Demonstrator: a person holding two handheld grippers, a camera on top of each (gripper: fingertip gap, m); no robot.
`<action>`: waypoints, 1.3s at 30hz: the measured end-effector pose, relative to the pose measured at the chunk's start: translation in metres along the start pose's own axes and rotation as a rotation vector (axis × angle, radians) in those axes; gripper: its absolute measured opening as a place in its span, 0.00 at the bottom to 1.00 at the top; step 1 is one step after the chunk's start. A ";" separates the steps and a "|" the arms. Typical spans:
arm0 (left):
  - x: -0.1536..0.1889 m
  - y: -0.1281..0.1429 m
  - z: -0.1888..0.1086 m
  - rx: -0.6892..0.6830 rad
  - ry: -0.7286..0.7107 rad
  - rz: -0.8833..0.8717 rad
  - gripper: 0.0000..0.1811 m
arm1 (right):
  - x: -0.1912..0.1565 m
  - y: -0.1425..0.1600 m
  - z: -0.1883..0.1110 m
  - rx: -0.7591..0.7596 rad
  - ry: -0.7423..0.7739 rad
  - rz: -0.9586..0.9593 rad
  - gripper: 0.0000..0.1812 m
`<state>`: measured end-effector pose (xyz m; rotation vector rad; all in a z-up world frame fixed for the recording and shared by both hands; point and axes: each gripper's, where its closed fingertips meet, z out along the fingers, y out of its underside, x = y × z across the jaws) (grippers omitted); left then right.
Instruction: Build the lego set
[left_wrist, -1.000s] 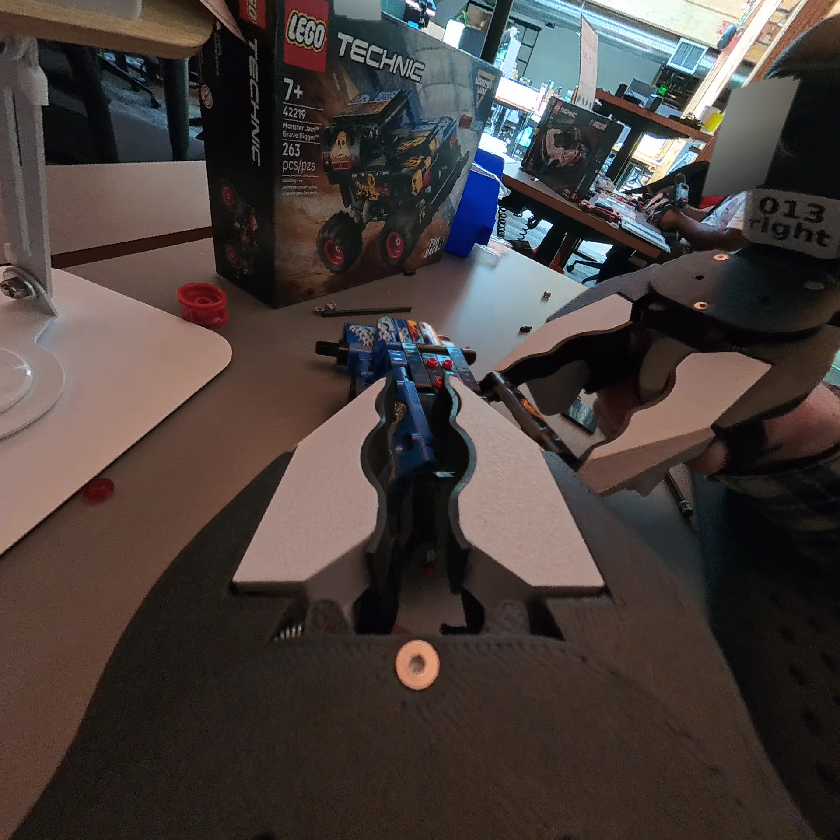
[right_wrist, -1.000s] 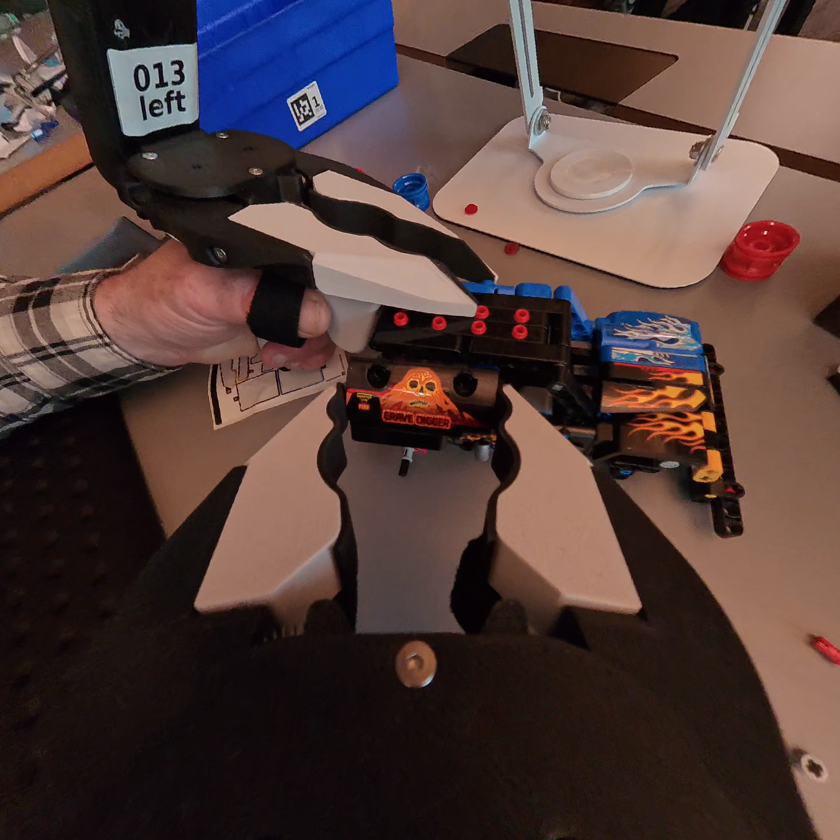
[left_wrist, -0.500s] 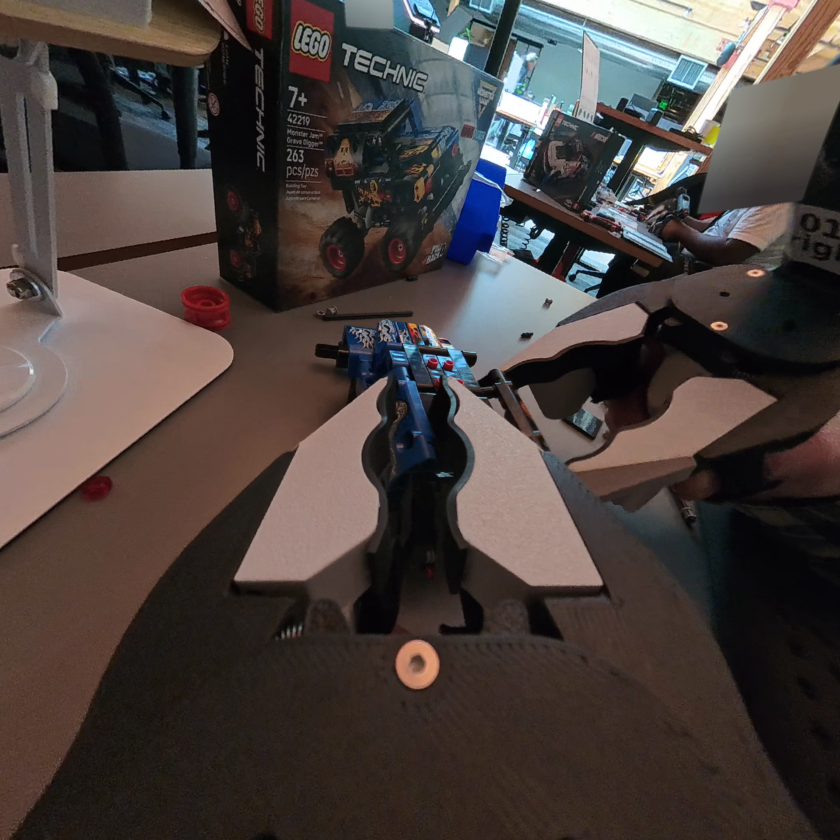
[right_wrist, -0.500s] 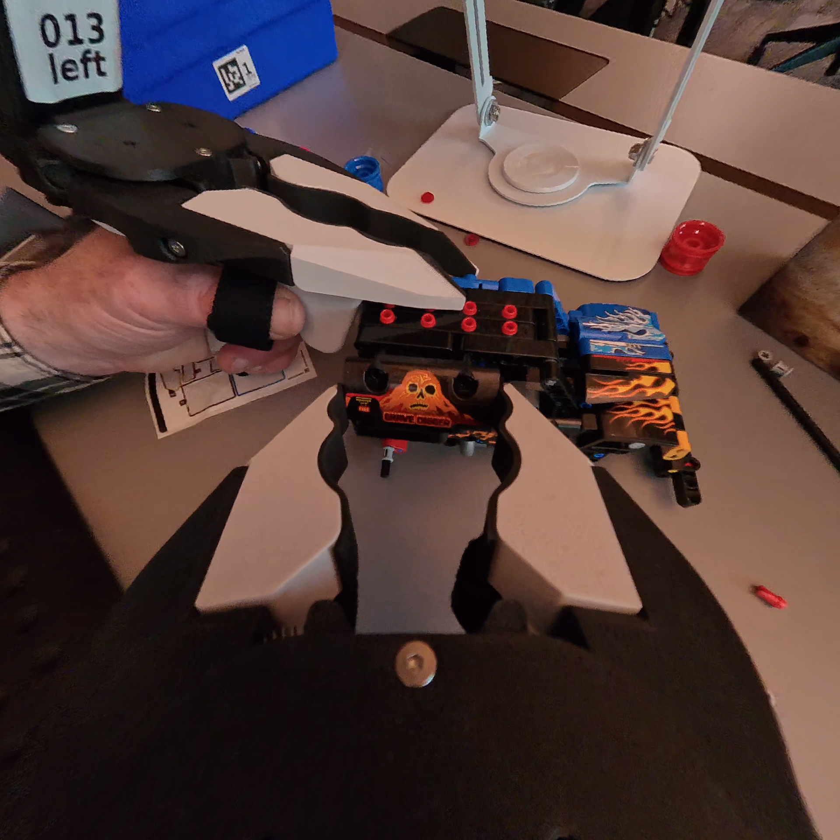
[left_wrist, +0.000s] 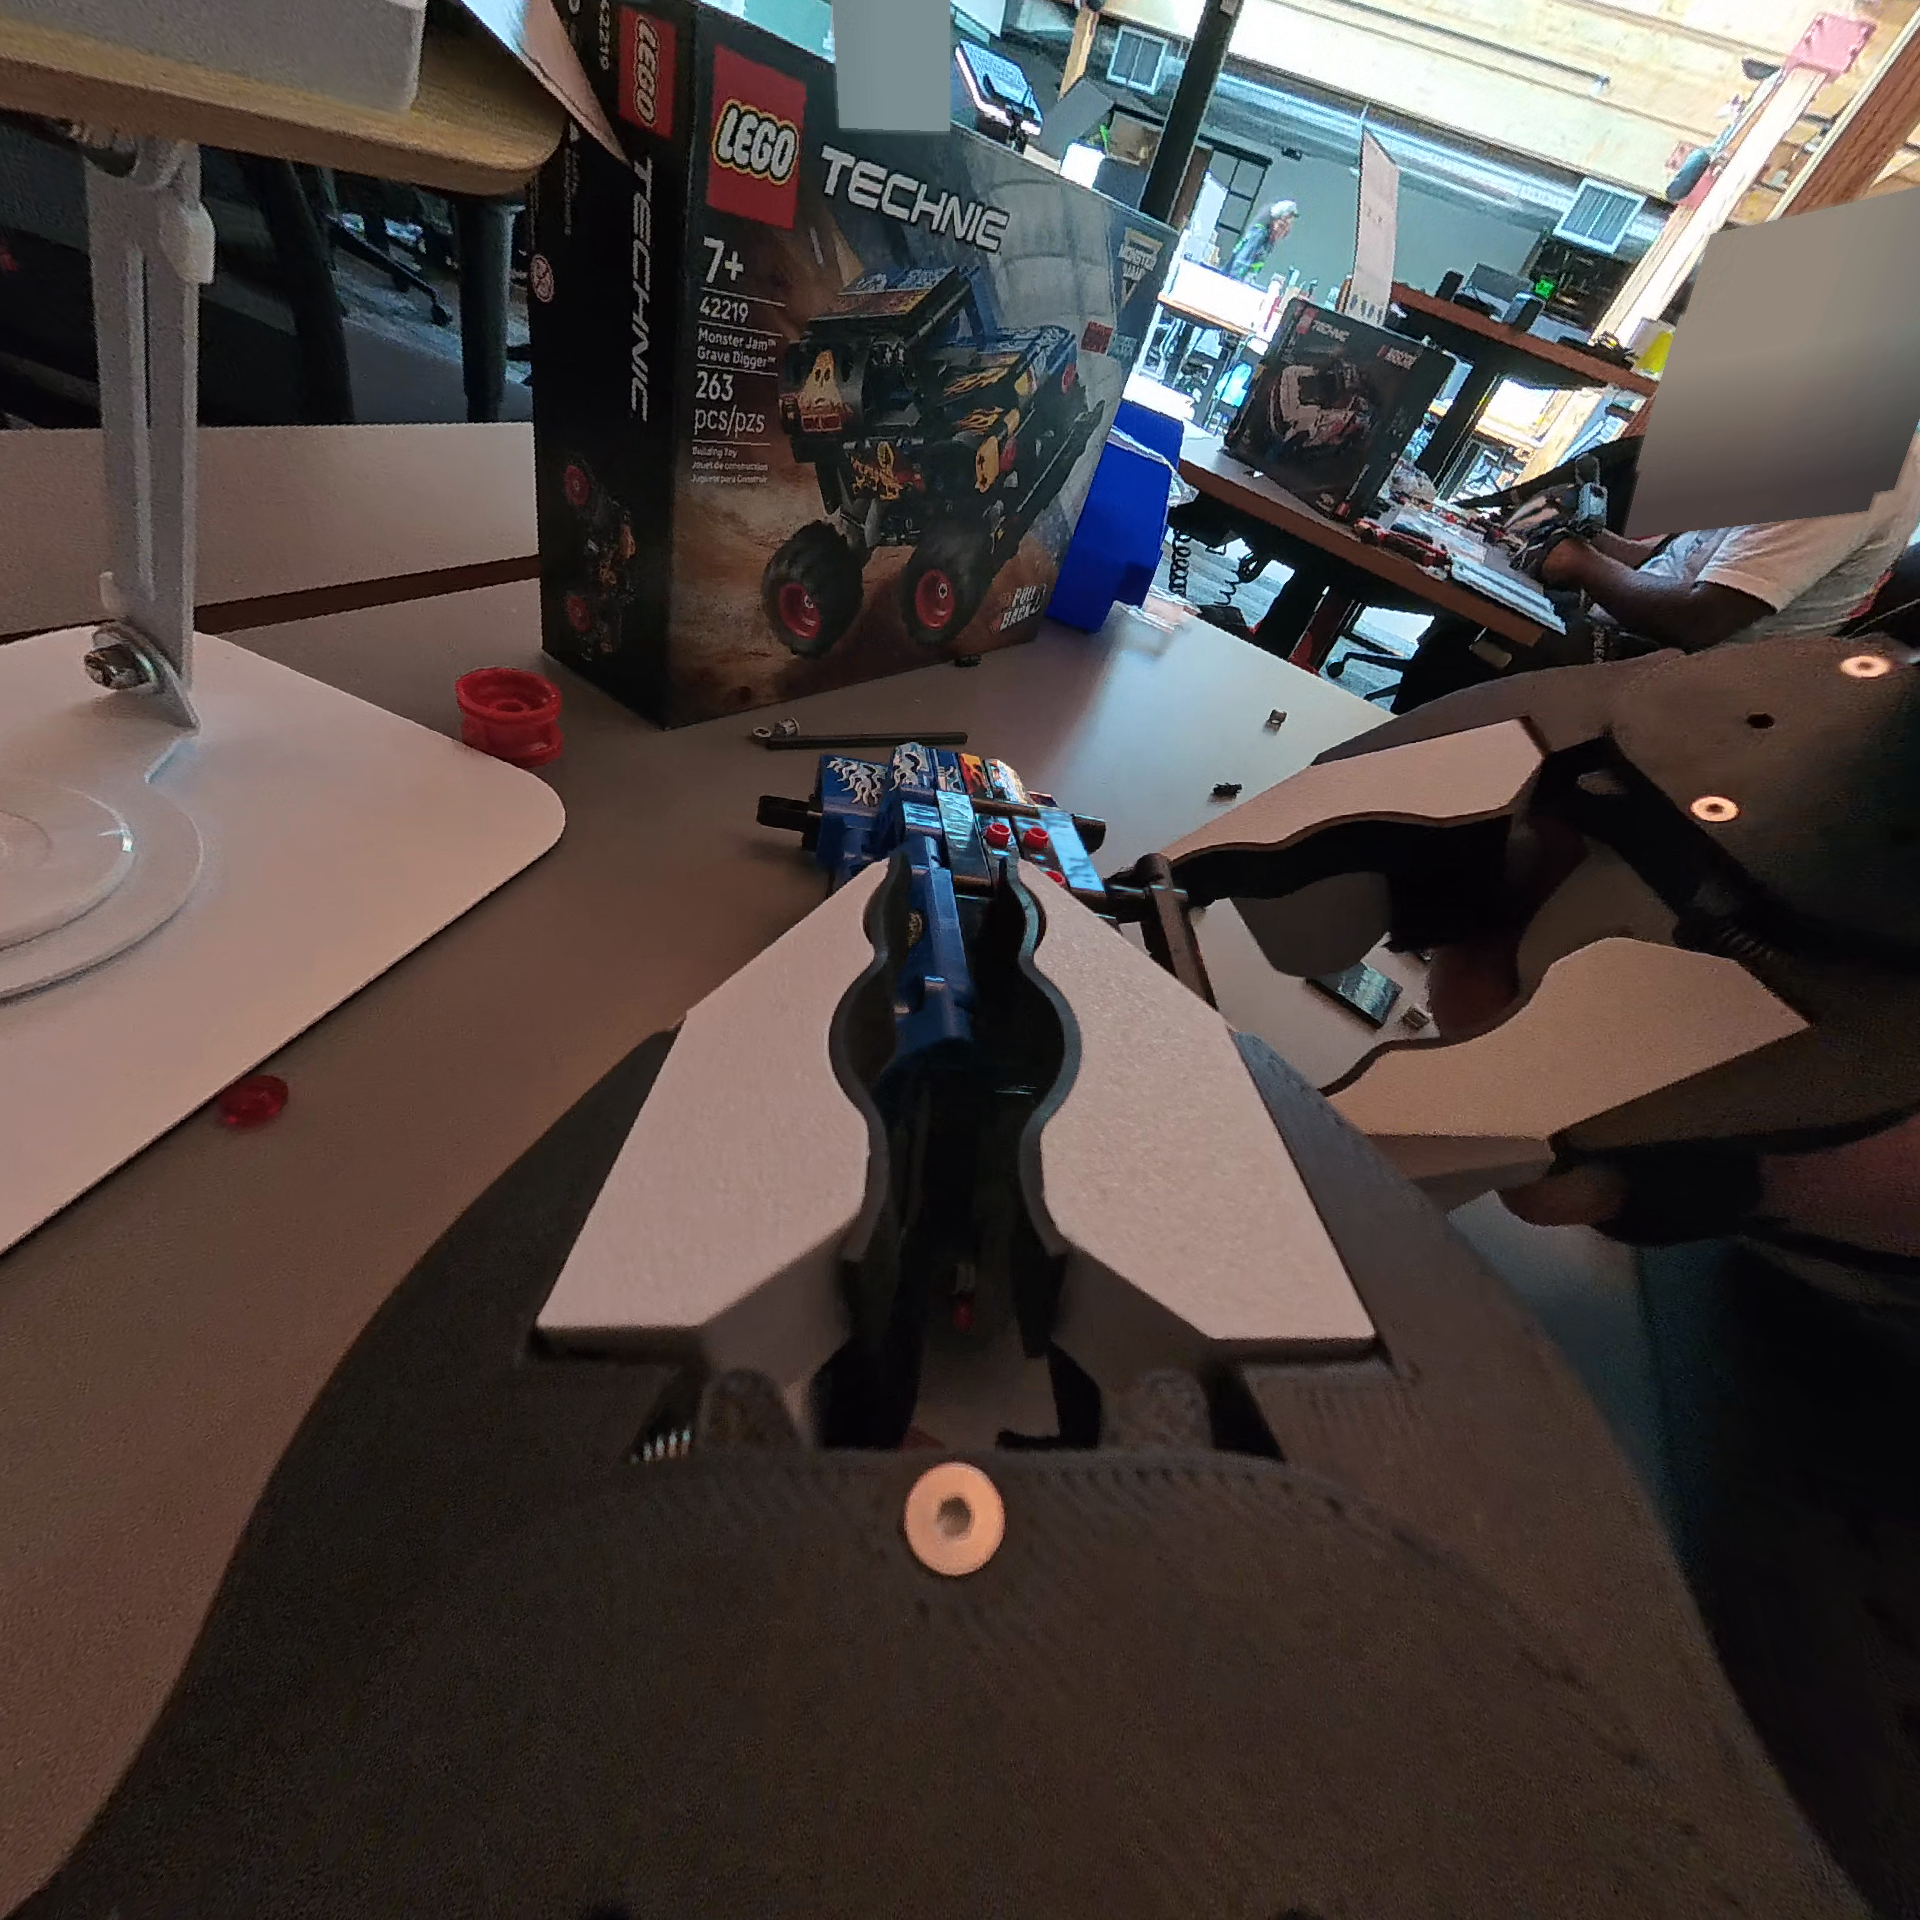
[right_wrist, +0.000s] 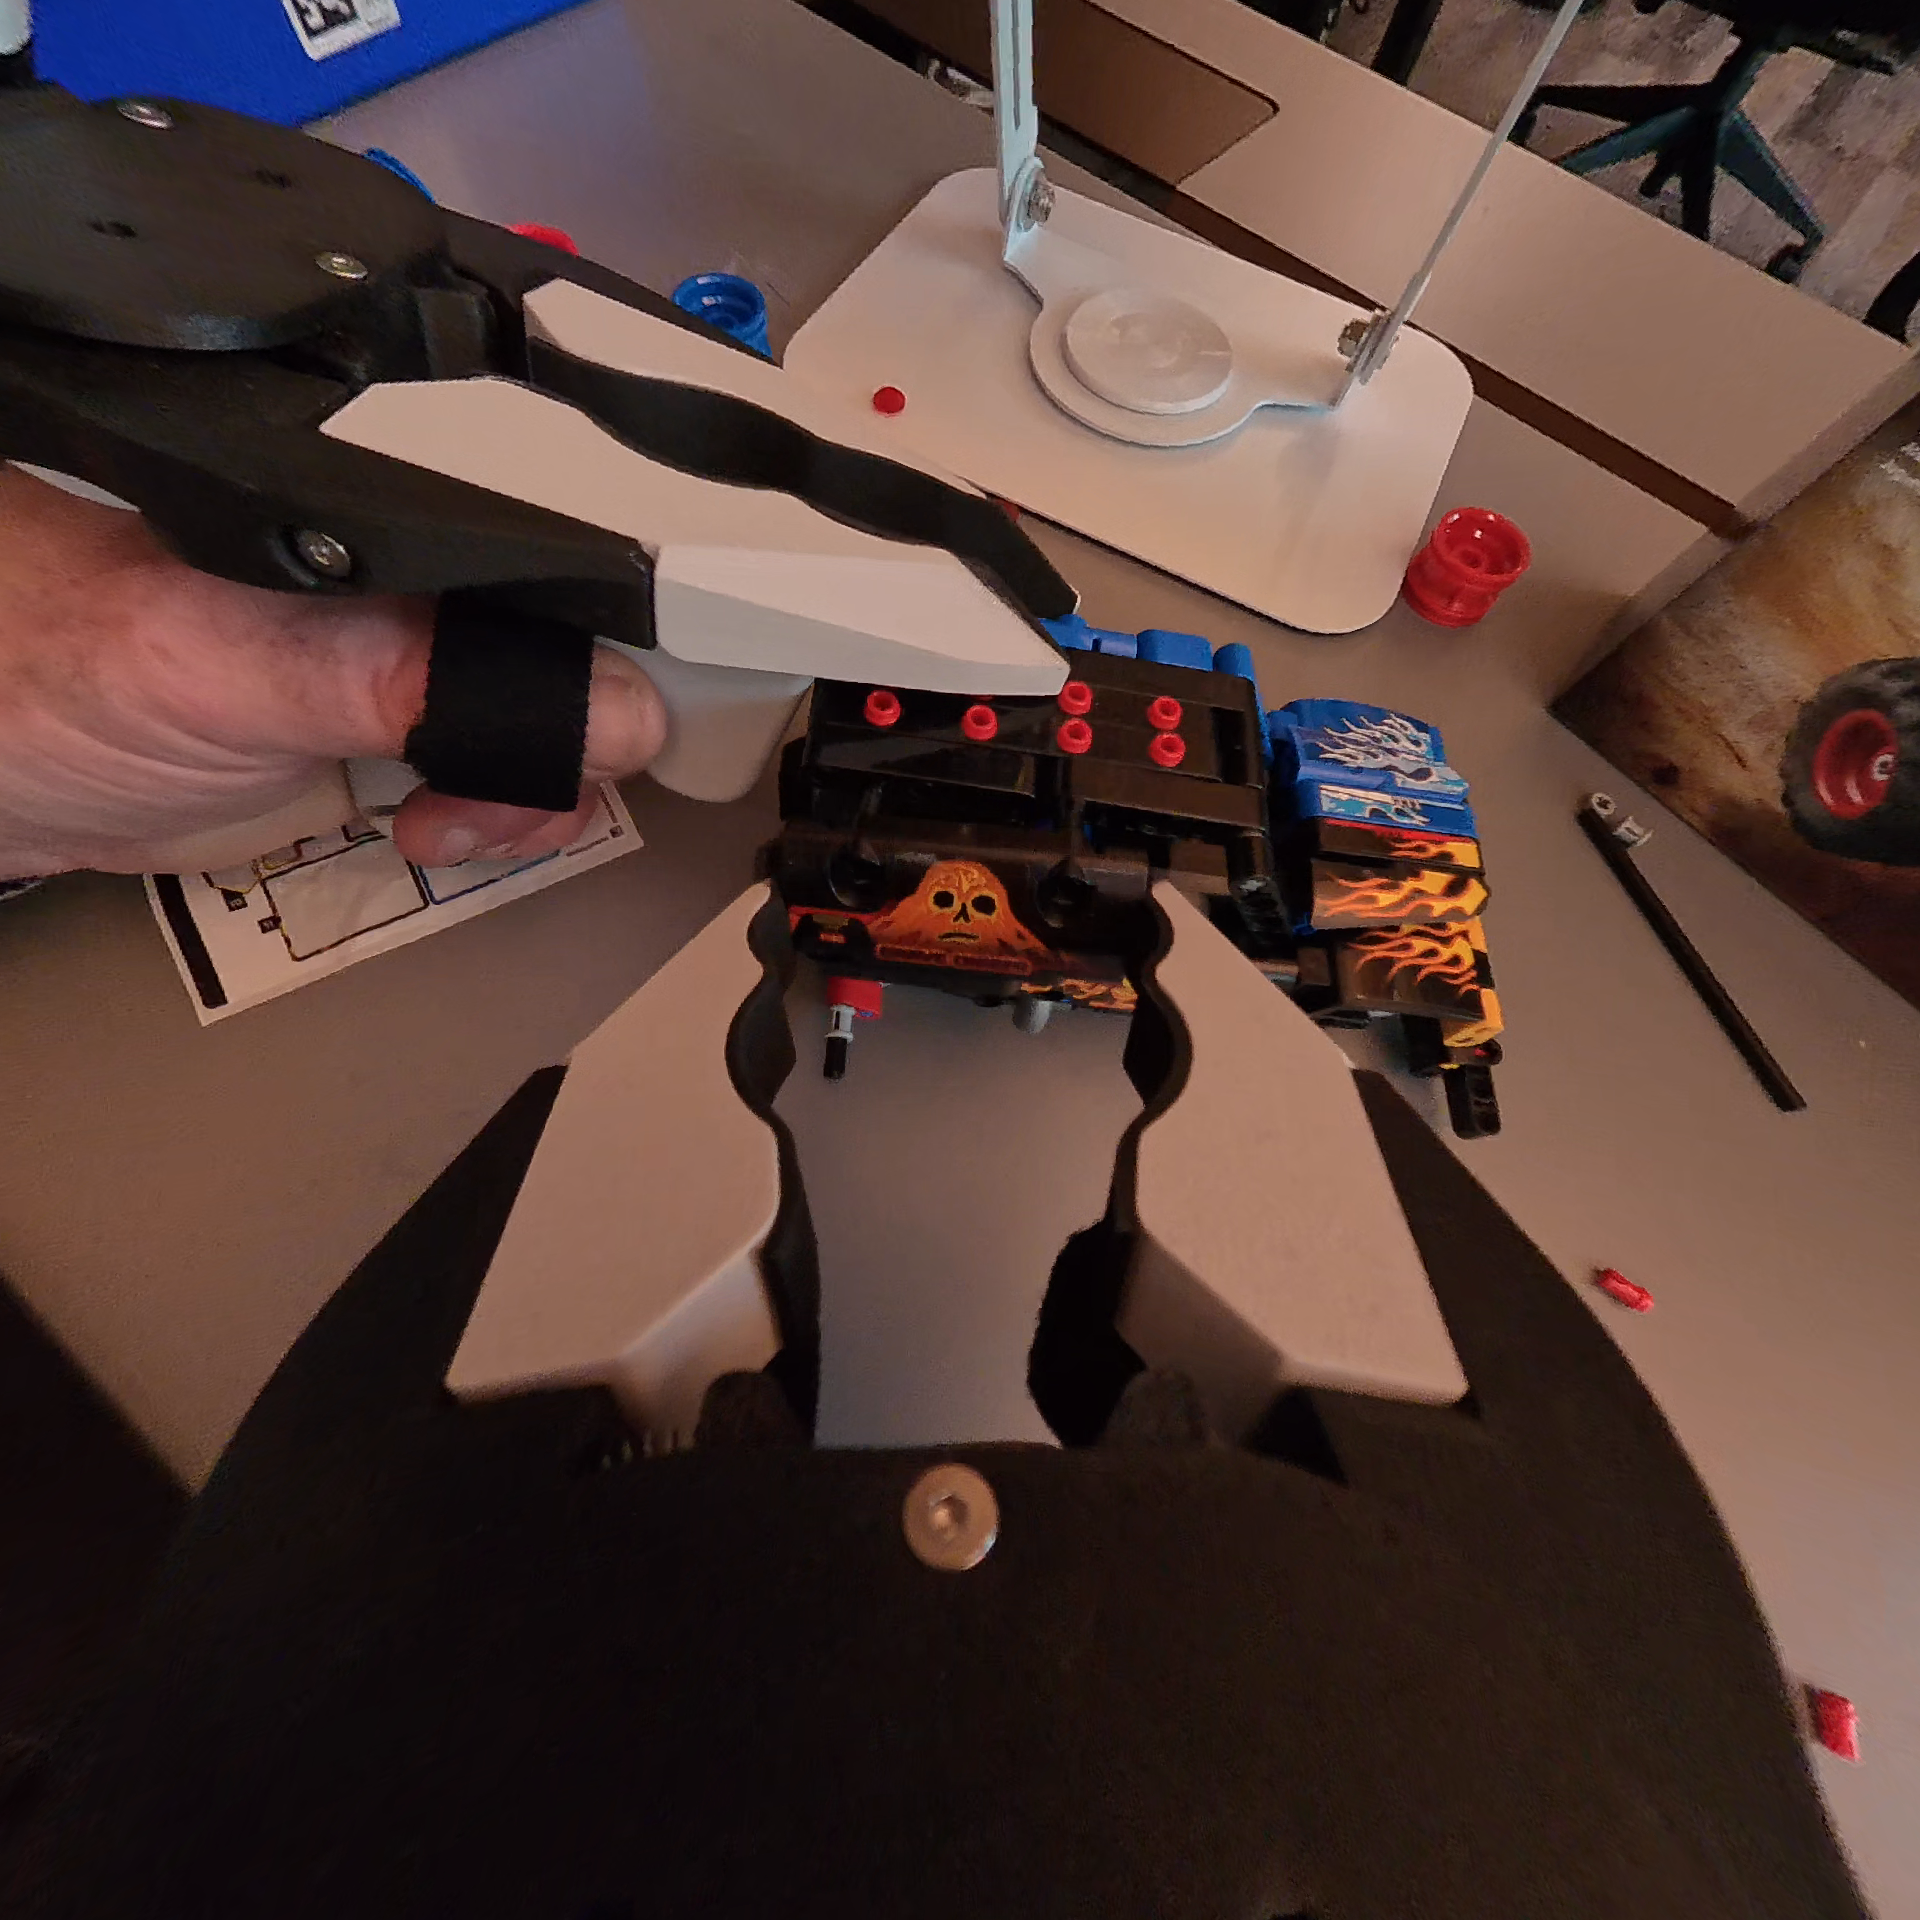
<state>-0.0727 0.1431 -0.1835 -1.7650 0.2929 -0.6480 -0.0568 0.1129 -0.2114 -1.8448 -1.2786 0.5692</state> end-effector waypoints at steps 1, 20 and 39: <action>0.000 0.000 0.000 0.001 -0.006 0.009 0.09 | 0.000 0.000 0.000 -0.010 0.011 -0.007 0.35; -0.001 -0.002 -0.001 0.007 -0.053 0.056 0.07 | 0.001 0.000 0.001 -0.014 0.064 0.031 0.35; 0.003 0.000 -0.002 -0.010 -0.031 0.071 0.04 | 0.001 -0.011 -0.016 0.110 0.015 -0.063 0.33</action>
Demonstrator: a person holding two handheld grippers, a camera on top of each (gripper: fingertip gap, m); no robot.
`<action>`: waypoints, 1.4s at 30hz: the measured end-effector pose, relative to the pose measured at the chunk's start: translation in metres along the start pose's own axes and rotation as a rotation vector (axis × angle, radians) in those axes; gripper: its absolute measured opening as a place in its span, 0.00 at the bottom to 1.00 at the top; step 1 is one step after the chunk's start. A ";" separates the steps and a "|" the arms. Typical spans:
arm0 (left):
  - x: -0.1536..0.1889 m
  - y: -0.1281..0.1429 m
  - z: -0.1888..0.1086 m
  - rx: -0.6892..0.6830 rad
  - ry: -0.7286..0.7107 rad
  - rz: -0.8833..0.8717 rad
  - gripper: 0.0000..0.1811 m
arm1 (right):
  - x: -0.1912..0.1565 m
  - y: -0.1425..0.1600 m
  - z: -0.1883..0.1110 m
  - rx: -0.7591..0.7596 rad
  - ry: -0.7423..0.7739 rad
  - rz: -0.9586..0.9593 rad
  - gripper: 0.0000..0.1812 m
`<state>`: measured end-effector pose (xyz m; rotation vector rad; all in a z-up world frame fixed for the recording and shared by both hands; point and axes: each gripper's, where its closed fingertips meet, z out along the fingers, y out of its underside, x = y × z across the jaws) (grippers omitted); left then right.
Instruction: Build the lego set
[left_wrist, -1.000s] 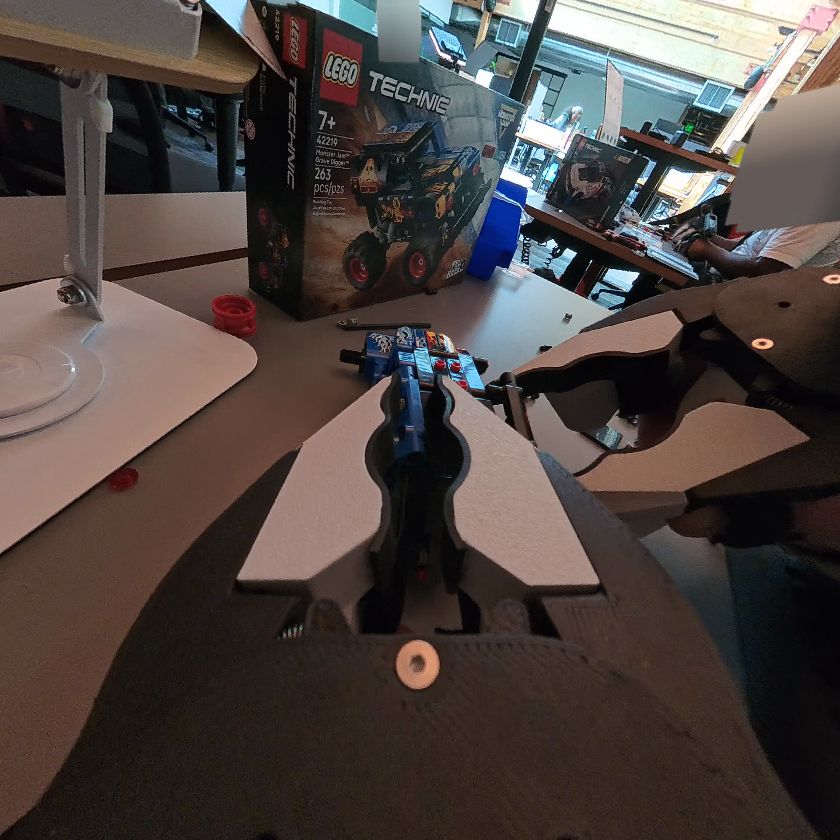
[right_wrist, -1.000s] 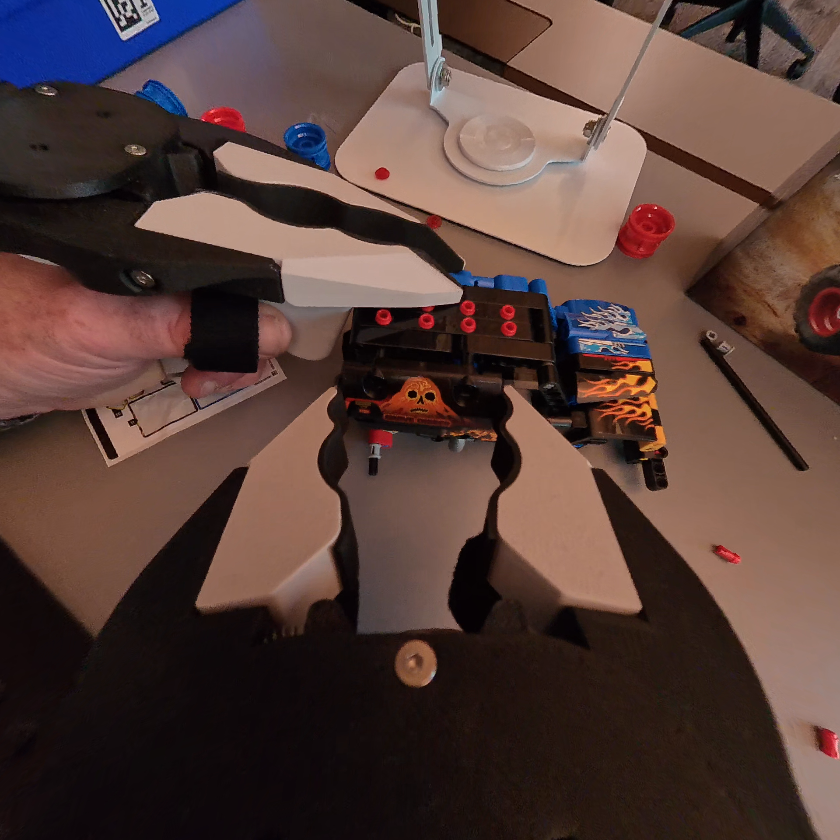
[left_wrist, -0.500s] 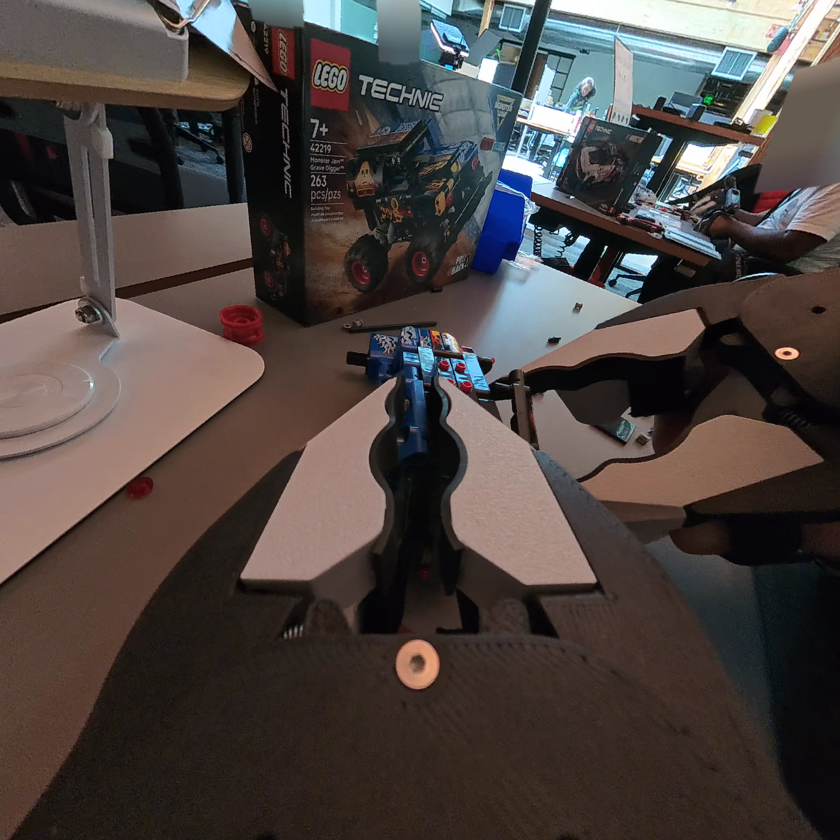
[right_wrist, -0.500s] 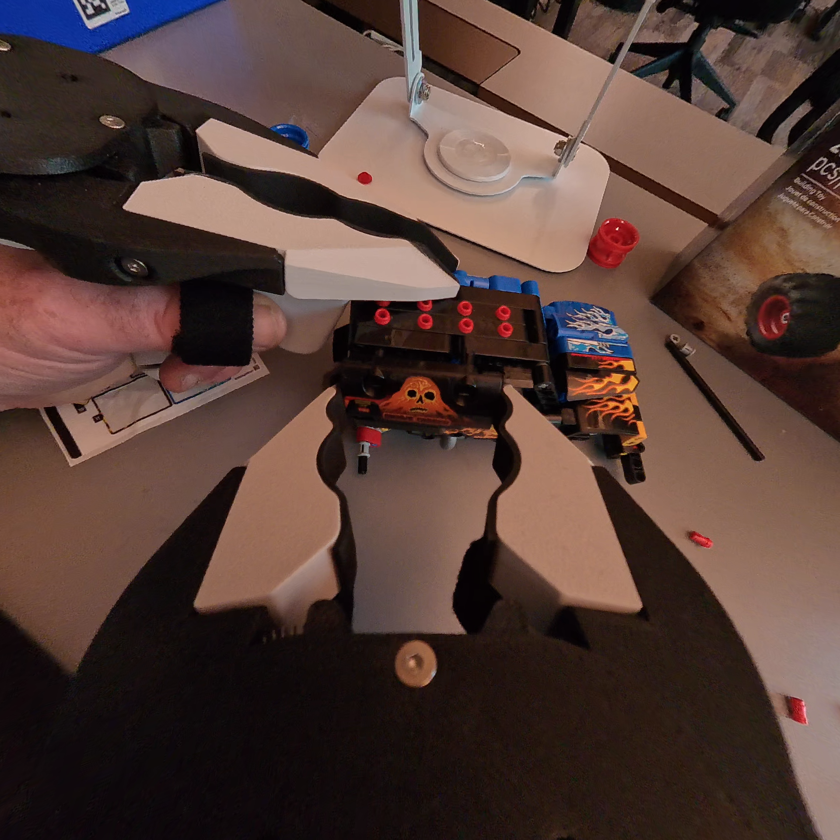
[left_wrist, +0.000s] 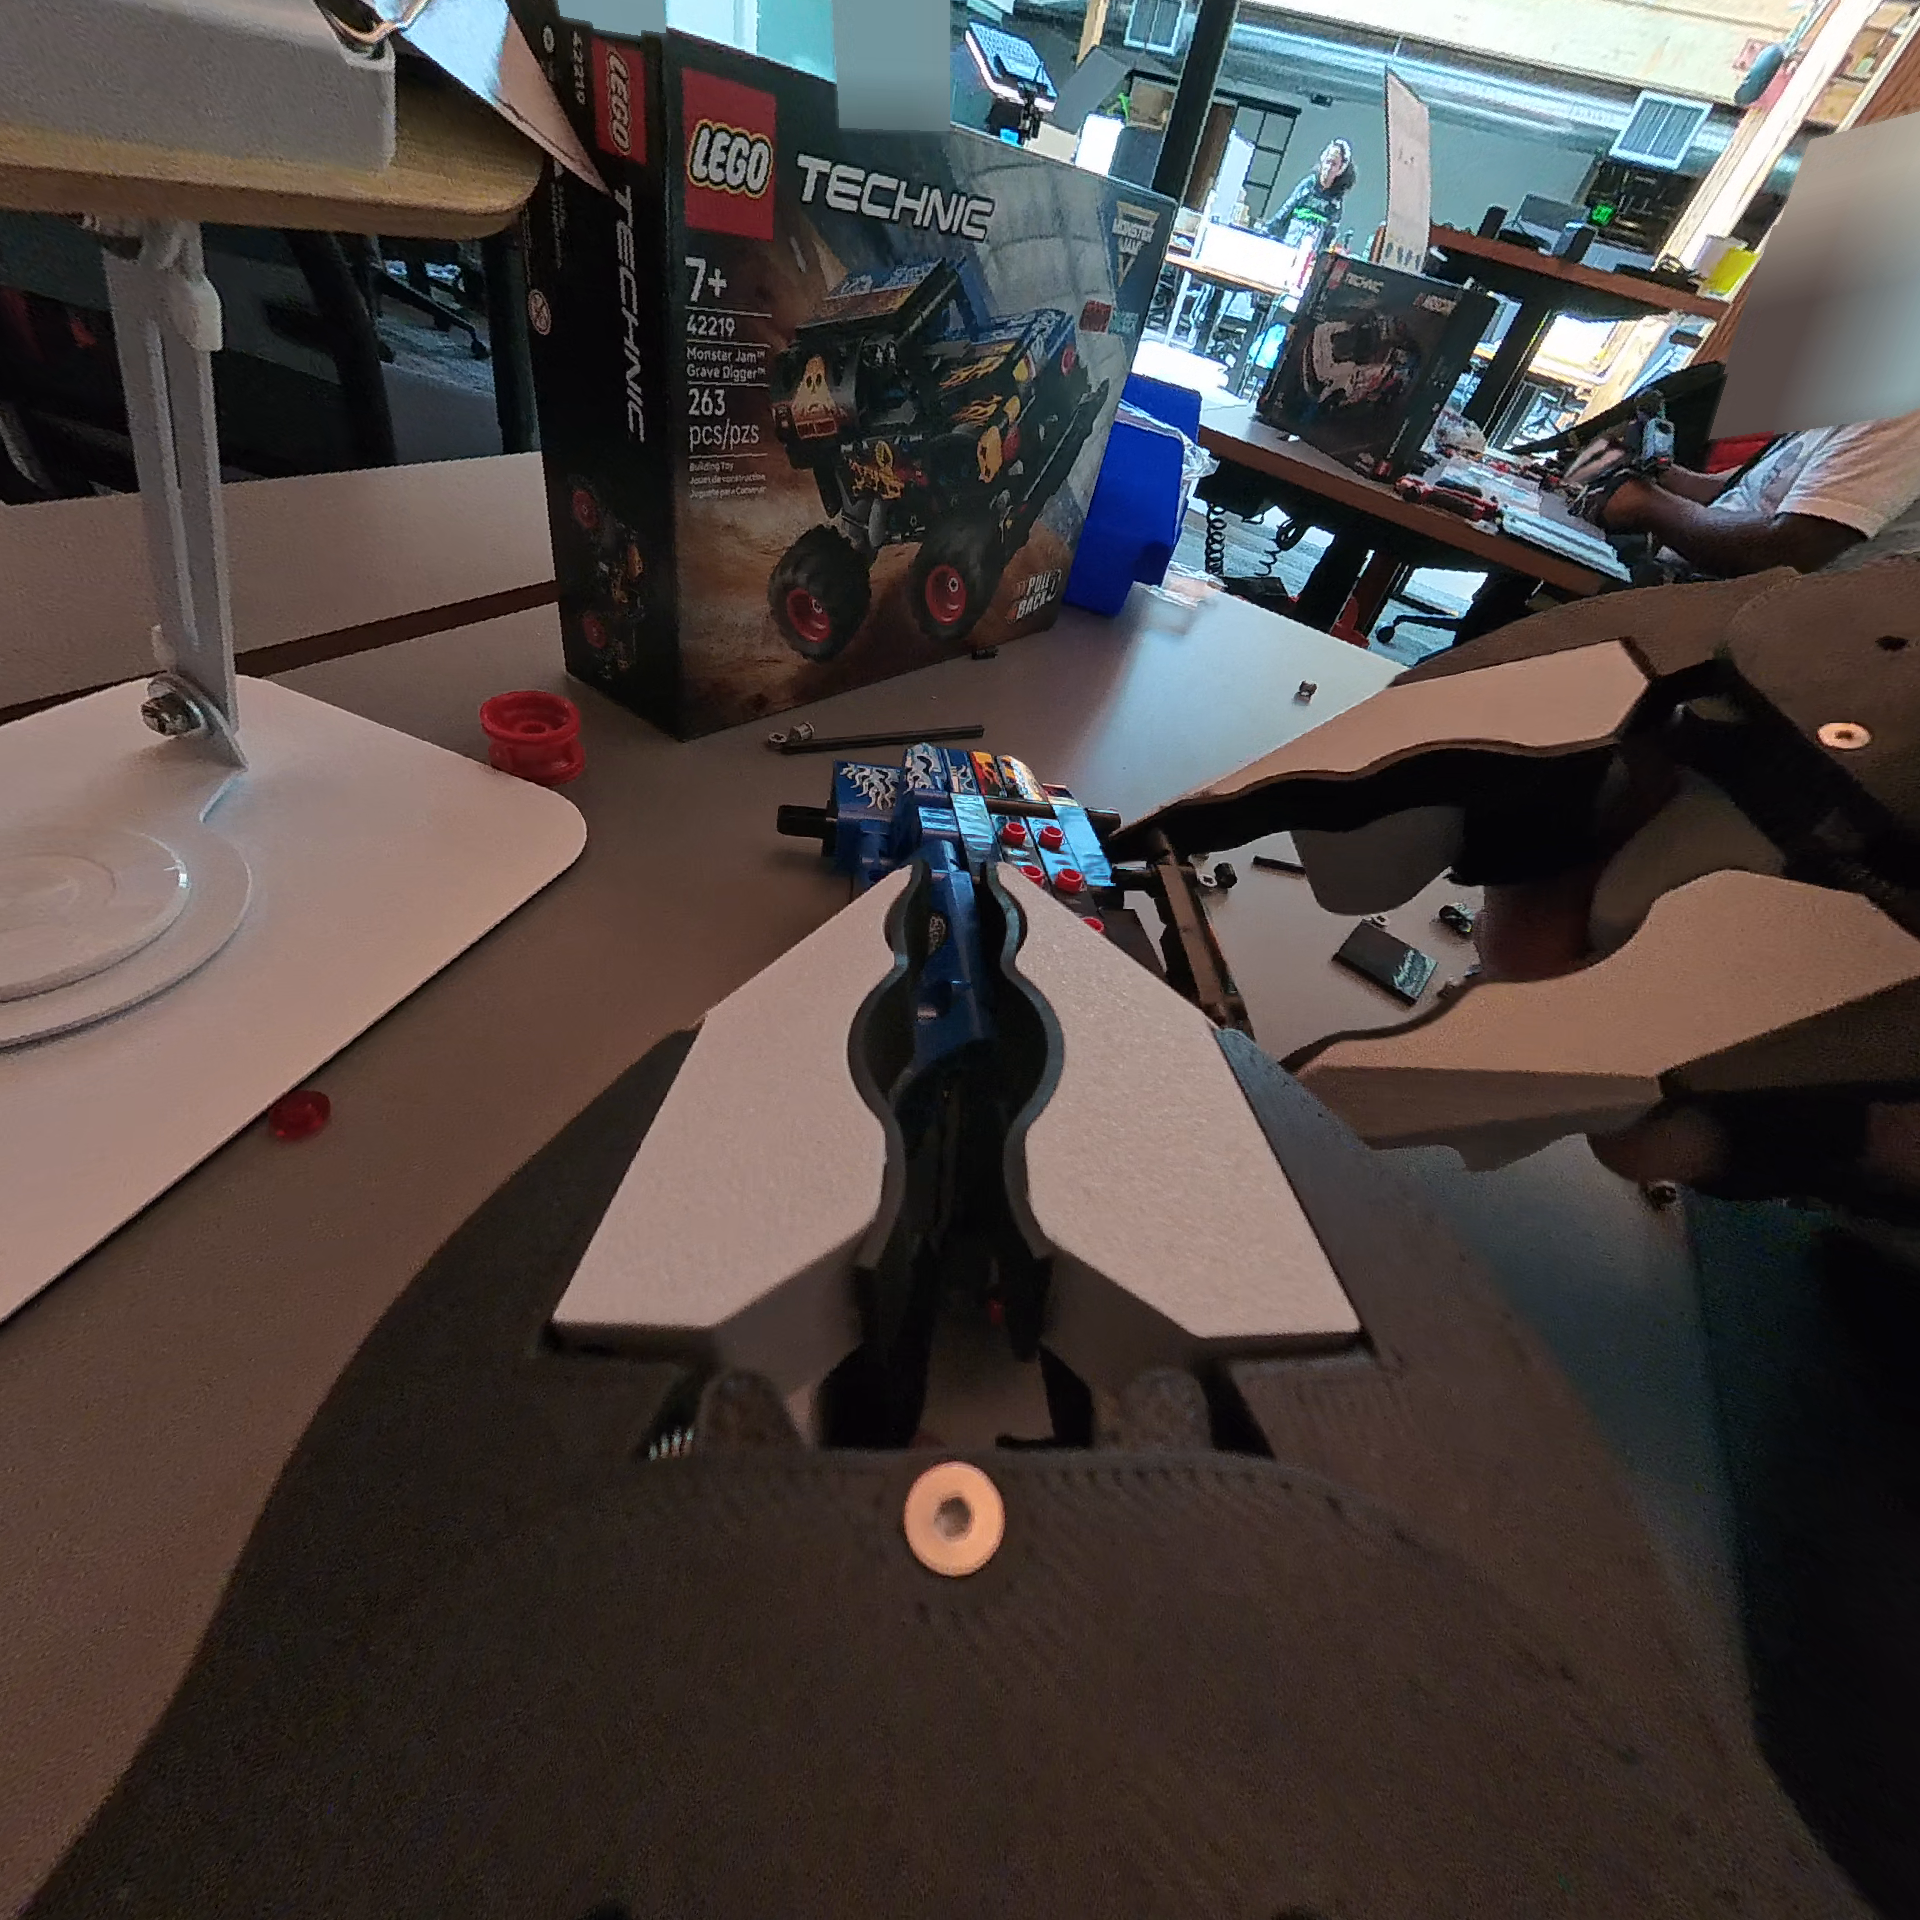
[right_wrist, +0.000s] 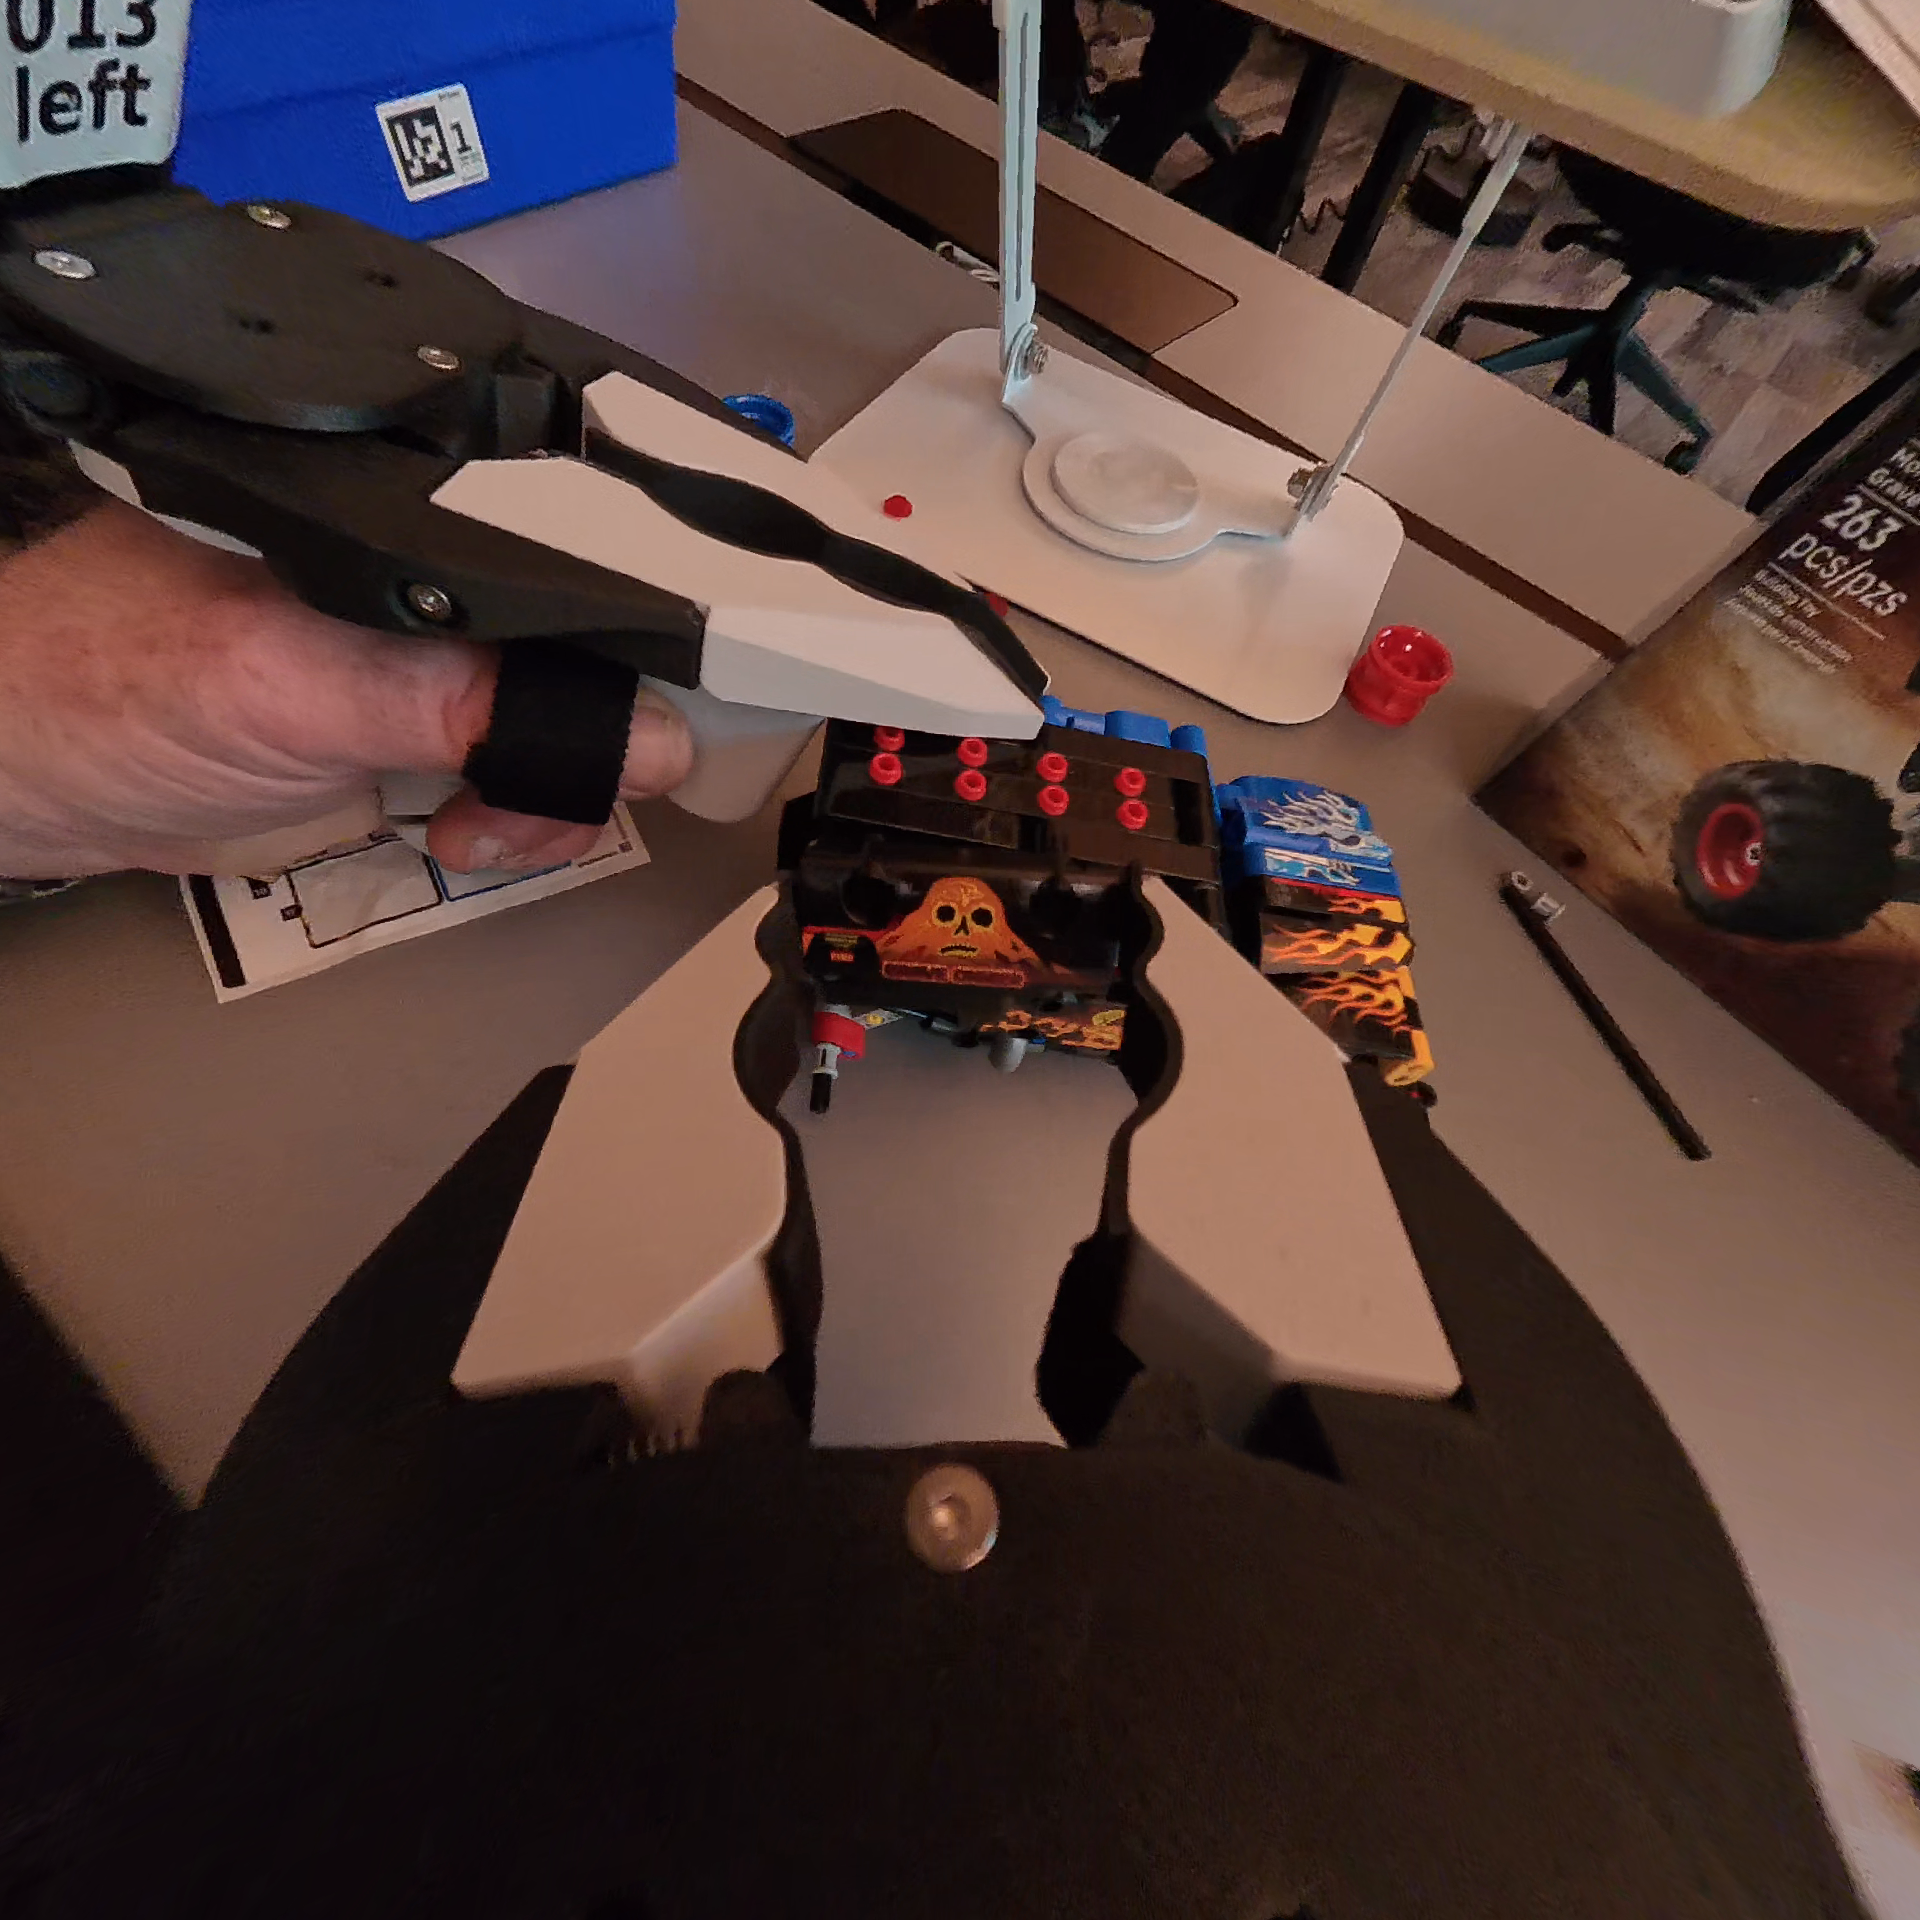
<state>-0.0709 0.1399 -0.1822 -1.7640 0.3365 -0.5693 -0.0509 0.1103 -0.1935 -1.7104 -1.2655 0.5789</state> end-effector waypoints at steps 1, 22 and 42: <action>0.000 0.000 0.000 0.001 0.001 0.001 0.04 | 0.000 0.001 0.000 0.000 -0.003 0.012 0.33; 0.004 0.001 0.001 0.005 0.000 0.015 0.04 | -0.005 0.007 -0.002 -0.001 -0.065 0.307 0.33; 0.004 0.001 0.001 0.011 0.007 -0.011 0.05 | -0.003 0.005 0.002 -0.018 -0.126 0.064 0.33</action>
